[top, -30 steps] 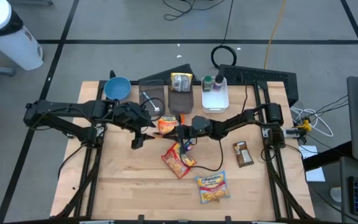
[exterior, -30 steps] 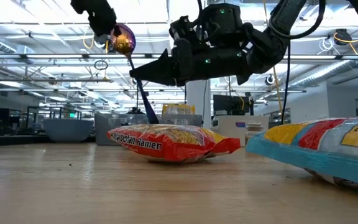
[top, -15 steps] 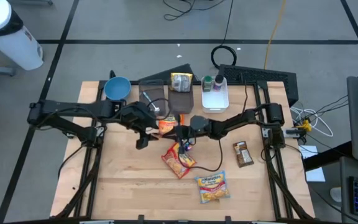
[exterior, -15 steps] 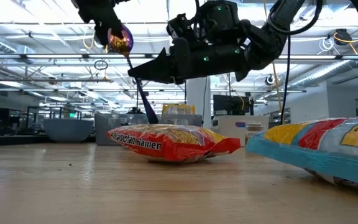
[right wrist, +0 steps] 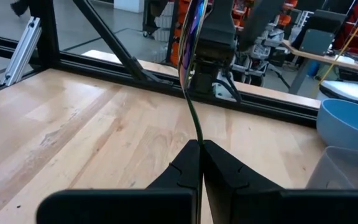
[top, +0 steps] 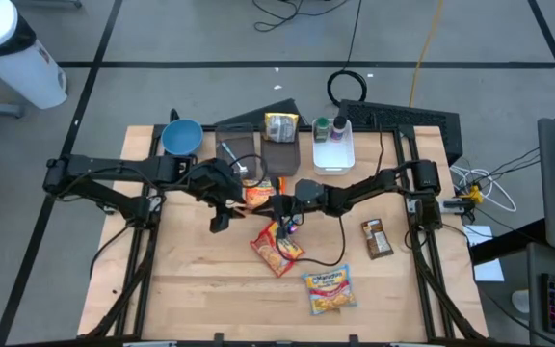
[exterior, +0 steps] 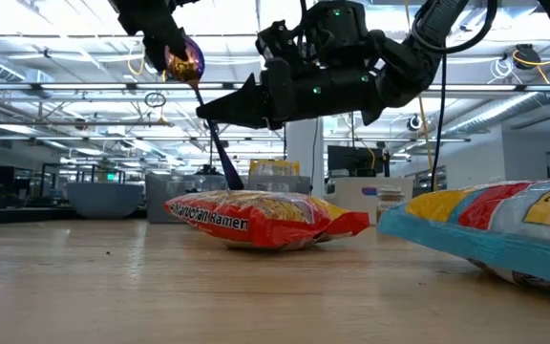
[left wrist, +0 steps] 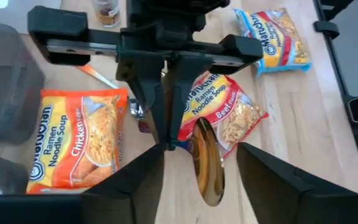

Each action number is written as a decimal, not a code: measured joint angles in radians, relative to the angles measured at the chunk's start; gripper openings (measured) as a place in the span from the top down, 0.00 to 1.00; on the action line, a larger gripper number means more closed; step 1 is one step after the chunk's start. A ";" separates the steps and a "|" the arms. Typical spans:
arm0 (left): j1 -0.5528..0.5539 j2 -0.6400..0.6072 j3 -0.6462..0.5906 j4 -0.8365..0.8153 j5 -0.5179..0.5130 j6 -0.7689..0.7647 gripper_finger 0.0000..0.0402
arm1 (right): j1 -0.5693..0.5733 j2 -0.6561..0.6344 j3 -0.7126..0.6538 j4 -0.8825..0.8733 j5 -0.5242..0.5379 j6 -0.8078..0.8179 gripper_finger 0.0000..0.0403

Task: Pick & Place Food Item
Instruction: Put the blue spoon into the left black bin

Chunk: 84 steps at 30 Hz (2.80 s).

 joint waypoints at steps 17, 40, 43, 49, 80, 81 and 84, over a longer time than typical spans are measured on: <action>0.000 0.000 0.000 -0.004 0.003 0.020 0.90 | -0.001 0.000 0.000 -0.001 0.002 0.000 1.00; 0.000 0.000 0.000 -0.024 0.034 0.076 0.98 | 0.000 0.000 0.000 0.000 -0.001 0.011 0.87; 0.000 0.000 0.000 -0.037 0.034 0.076 0.97 | 0.000 0.000 0.000 0.000 -0.001 0.007 0.82; 0.000 0.000 0.000 -0.052 0.034 0.076 0.98 | 0.000 0.000 0.000 0.000 0.000 0.002 0.64; 0.228 0.087 0.334 -0.507 -0.395 0.363 0.99 | 0.000 0.000 0.000 0.008 0.187 0.084 0.34; 0.246 0.104 0.332 -0.500 -0.394 0.376 0.98 | 0.000 0.000 0.000 0.007 0.187 0.090 0.34; 0.293 0.162 0.323 -0.501 -0.391 0.406 0.97 | 0.005 0.000 0.000 -0.001 0.187 0.127 0.35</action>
